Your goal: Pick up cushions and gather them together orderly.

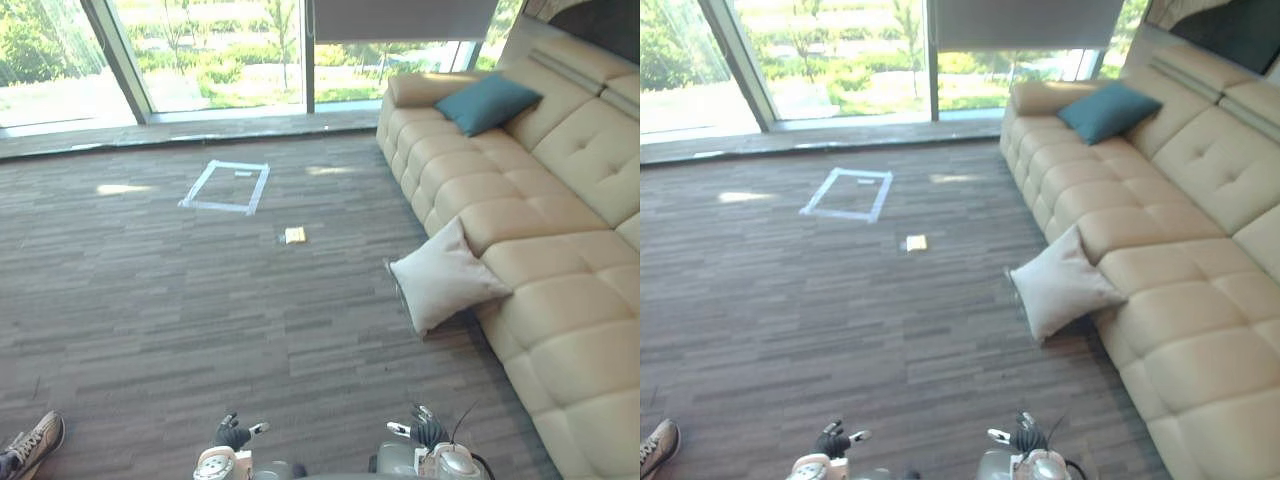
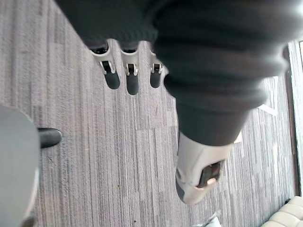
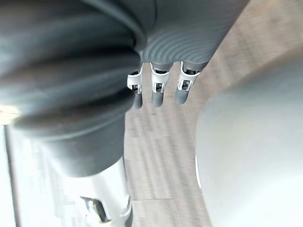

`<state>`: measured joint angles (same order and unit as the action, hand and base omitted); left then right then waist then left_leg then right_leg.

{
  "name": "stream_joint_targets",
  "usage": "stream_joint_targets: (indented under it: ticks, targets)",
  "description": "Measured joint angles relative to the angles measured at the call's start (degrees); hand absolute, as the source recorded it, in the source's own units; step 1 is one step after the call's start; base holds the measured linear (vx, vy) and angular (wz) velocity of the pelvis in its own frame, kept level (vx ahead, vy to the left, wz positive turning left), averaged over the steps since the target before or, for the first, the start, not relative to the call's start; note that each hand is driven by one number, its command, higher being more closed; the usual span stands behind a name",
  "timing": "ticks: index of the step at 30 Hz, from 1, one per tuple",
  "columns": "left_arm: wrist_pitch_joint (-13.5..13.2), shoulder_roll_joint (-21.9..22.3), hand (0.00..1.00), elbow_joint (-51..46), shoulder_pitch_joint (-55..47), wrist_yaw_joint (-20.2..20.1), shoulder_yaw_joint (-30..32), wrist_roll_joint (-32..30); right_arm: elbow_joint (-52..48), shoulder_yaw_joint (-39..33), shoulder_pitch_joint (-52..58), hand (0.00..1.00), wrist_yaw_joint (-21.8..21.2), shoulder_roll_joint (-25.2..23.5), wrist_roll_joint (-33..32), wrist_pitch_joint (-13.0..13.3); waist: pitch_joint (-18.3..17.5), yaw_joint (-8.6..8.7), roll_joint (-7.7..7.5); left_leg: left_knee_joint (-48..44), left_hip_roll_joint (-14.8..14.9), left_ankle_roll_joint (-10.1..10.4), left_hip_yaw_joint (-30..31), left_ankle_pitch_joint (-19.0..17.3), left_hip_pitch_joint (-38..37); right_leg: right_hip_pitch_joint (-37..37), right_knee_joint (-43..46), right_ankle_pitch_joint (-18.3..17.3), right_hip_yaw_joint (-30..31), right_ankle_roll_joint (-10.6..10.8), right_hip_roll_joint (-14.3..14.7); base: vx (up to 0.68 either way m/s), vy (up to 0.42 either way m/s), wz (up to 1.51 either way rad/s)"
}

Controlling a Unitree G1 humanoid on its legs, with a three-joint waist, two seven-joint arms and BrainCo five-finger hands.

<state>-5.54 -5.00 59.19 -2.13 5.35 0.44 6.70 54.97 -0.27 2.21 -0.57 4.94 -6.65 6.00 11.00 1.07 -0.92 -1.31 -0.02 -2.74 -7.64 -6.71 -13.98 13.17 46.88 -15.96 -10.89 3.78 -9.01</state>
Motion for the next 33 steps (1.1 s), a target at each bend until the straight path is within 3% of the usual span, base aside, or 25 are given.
stream_joint_targets:
  ticks: [2,3,5,6,7,9,10,11,12,13,14,15,16,17,18,20,21,23,24,25,26,28,30,31,33]
  targets:
    - [0.0,0.2,0.0,0.0,0.3,-0.1,-0.3,0.0,0.0,0.0,-0.5,0.0,0.1,-0.1,0.0,0.3,0.1,0.08,-0.01,0.7,1.3,0.6,-0.9,-1.5,-1.6,2.8,-12.5,2.6,-2.6,-0.4,1.2,0.52,-0.104,-0.02]
    - [0.0,0.3,0.0,0.0,0.3,-0.3,-0.4,-0.4,0.2,0.0,-1.0,0.0,0.2,-0.3,0.0,0.2,0.2,0.14,-0.41,1.4,1.3,1.6,-2.0,-3.0,-3.1,2.9,-26.0,8.7,-4.5,-1.1,2.0,0.46,-0.12,-0.1]
    - [0.0,0.0,0.0,0.0,0.3,-0.5,-0.3,-1.1,0.6,0.0,-0.9,0.0,0.2,-0.6,0.0,0.2,0.3,0.15,-1.5,1.6,0.2,2.8,-2.4,-5.6,-5.8,2.9,-34.5,14.8,-4.0,-2.1,2.1,0.47,-0.162,-0.13]
    - [0.1,0.3,0.0,0.1,0.3,-0.5,-0.2,-1.3,0.5,-0.1,-1.1,0.0,0.1,-0.2,-0.1,0.2,0.4,0.73,-1.32,1.7,0.5,3.5,-2.4,-7.0,-7.8,2.8,-32.2,19.9,-3.4,-4.8,2.6,0.65,-0.233,-0.32]
    - [0.1,1.9,0.0,0.1,-0.2,-0.6,1.0,-1.7,0.2,-0.4,-1.5,0.0,0.1,0.1,0.0,0.2,0.2,0.78,0.72,-0.5,1.8,3.8,-2.8,-7.1,-8.3,4.0,-27.4,17.0,-2.9,-7.0,3.5,0.52,-0.197,-0.28]
    - [0.0,2.7,0.0,0.0,-0.2,-0.7,1.0,-2.2,0.1,-1.9,-1.5,0.0,0.2,0.2,0.0,0.1,-0.2,0.97,1.84,-7.9,3.3,4.1,-2.6,-7.1,-6.1,3.1,-26.7,14.4,-2.9,-7.4,4.9,0.45,-0.221,-0.23]
    - [0.0,3.3,0.0,0.0,-0.2,-0.7,1.5,-2.2,0.1,-2.0,-1.3,0.0,0.2,0.3,0.0,0.0,-0.5,1.12,2.35,-15.0,4.7,6.3,-2.2,-6.9,-3.3,2.1,-27.0,13.4,-2.9,-7.6,5.9,0.5,-0.269,-0.16]
    - [0.0,3.7,0.0,-0.1,0.1,-0.8,3.2,-2.2,0.0,-1.7,-1.1,0.0,0.2,0.3,0.0,-0.1,-0.4,1.36,2.5,-25.2,6.3,9.9,-1.0,-5.1,0.5,0.1,-27.4,12.0,-2.9,-8.2,6.8,0.58,-0.271,-0.2]
    - [-0.1,4.3,0.0,-0.4,0.4,-0.8,4.8,-2.2,-0.1,-1.4,-0.9,0.0,0.2,0.4,0.0,-0.3,-0.2,1.29,2.76,-38.7,8.8,15.7,0.8,-1.0,5.7,-3.3,-28.7,10.7,-1.8,-9.3,8.5,0.48,-0.218,-0.29]
    - [-0.1,4.6,0.0,-0.9,0.3,-0.8,5.5,-2.1,-0.2,-1.4,-0.8,0.0,0.3,0.3,0.0,-0.4,0.0,1.25,2.65,-44.8,10.3,15.6,0.0,-1.2,7.9,-5.5,-29.5,10.1,-1.3,-9.7,9.6,0.56,-0.184,-0.52]
    - [-0.3,4.8,0.0,-2.2,0.2,-1.0,6.8,-2.1,-0.2,-1.3,-0.6,0.0,0.4,-0.2,0.0,-0.5,0.3,1.12,2.34,-51.8,12.5,13.5,-2.3,-3.8,11.5,-10.7,-31.7,8.9,0.1,-10.3,10.8,0.36,-0.085,-0.46]
    - [-0.3,4.8,0.0,-2.4,0.2,-1.0,7.1,-2.1,-0.2,-1.3,-0.5,0.0,0.4,-0.4,0.0,-0.6,0.4,1.06,2.08,-51.9,12.6,12.6,-3.0,-4.5,12.2,-12.1,-32.3,8.7,0.4,-10.3,10.8,0.51,-0.129,-0.66]
    - [-0.3,4.9,0.0,-2.7,0.2,-1.0,7.1,-2.1,0.0,-1.3,0.1,0.0,0.5,-0.6,-0.1,-0.6,0.4,0.45,1.0,-49.4,12.3,10.8,-5.1,-6.5,14.3,-15.2,-34.5,8.6,2.4,-10.1,10.8,0.43,-0.074,-0.88]
    - [-0.4,5.2,0.0,-3.6,0.3,-1.0,7.2,-2.1,0.0,-1.3,0.2,0.0,0.5,-0.5,-0.1,-0.8,0.4,-0.66,1.05,-44.0,11.2,9.3,-6.1,-7.8,16.8,-17.5,-36.5,8.2,5.4,-9.3,10.8,0.35,-0.053,-0.99]
    - [-0.4,5.3,0.0,-3.7,0.4,-1.0,7.2,-2.1,0.0,-1.3,0.1,0.0,0.5,-0.5,-0.1,-0.9,0.4,-0.86,1.13,-42.2,10.7,9.1,-5.8,-7.9,17.5,-18.1,-36.9,8.1,6.2,-9.1,10.7,0.33,0.02,-1.03]
    - [-0.5,5.5,0.0,-4.0,0.4,-0.9,7.2,-2.1,0.0,-1.3,0.1,0.0,0.6,-0.5,-0.1,-0.9,0.4,-1.12,1.22,-26.1,6.9,9.4,-0.5,-7.5,19.3,-19.4,-37.6,7.0,10.3,-7.5,10.1,0.34,0.117,-1.09]
    - [-0.5,5.5,0.0,-3.9,0.5,-0.7,7.2,-2.1,0.1,-1.3,0.2,0.0,0.6,-0.4,-0.1,-0.9,0.4,-1.16,1.24,-15.6,4.2,9.7,7.2,-5.6,20.3,-19.9,-37.4,5.6,13.7,-6.4,9.9,0.36,0.171,-1.16]
    - [-0.5,5.6,0.0,-3.9,0.6,-0.6,7.2,-2.1,0.1,-1.3,0.4,0.0,0.7,-0.4,-0.1,-0.9,0.3,-1.23,1.41,-10.6,3.4,8.9,12.3,-2.9,20.9,-20.5,-36.7,4.4,16.7,-5.4,9.8,0.4,0.259,-1.08]
    - [-0.5,5.8,0.0,-3.7,0.6,-0.6,7.0,-2.1,0.0,-1.3,0.7,0.0,0.7,-0.2,0.0,-0.9,-0.2,-1.36,1.95,-9.7,3.7,8.1,13.1,-1.1,20.9,-20.5,-35.5,2.8,18.0,-4.4,10.0,0.59,0.456,-1.42]
    - [-0.4,5.9,0.0,-3.3,0.6,-0.6,6.9,-2.1,0.2,-1.3,1.4,0.0,0.9,-0.1,0.0,-1.0,-1.6,-1.59,2.48,-11.3,5.0,9.0,9.4,4.6,20.6,-19.4,-30.5,-1.1,20.1,-2.1,9.7,0.42,0.345,-1.16]
    - [-0.4,5.6,0.0,-3.3,0.6,-0.6,6.9,-2.1,0.2,-1.2,1.5,0.0,0.9,-0.3,0.0,-1.2,-1.9,-1.59,1.8,-11.6,4.4,8.9,8.7,4.6,20.5,-19.2,-29.4,-1.5,20.4,-1.6,8.9,0.41,0.356,-1.11]
    - [-0.4,4.4,0.0,-2.3,0.3,-0.5,6.7,-2.1,-0.3,-0.7,2.1,0.0,0.9,-2.3,0.0,-0.9,-3.8,-1.76,-1.14,-10.2,2.3,6.9,4.0,3.0,18.5,-15.6,-23.7,-2.2,20.8,0.6,5.7,0.28,0.256,-0.87]
    - [-0.3,3.9,0.0,-1.6,0.9,-0.3,5.5,-2.0,0.0,-0.5,1.2,0.0,0.8,-2.9,0.0,-1.0,-3.6,-2.43,-1.63,-7.4,1.8,5.3,-0.6,1.9,13.7,-11.3,-14.1,-0.2,18.0,3.7,3.9,0.29,0.307,-1.14]
    - [-0.2,3.6,0.0,-0.8,0.9,-0.2,3.8,-2.0,0.0,-0.3,0.3,0.0,0.7,-2.8,0.1,-0.9,-2.5,-2.09,-0.77,-4.2,1.8,4.5,-3.8,1.4,8.0,-9.6,-7.3,0.4,9.8,2.5,1.2,0.19,0.264,-0.96]
    - [-0.2,3.4,0.0,0.1,0.9,-0.2,2.7,-2.0,0.1,0.9,-0.1,0.0,0.7,-2.7,0.4,-0.9,-2.7,-1.69,-0.29,-2.1,2.0,4.3,-5.5,1.3,5.6,-9.2,-7.0,-0.6,3.9,0.7,-0.4,0.09,0.161,-0.7]
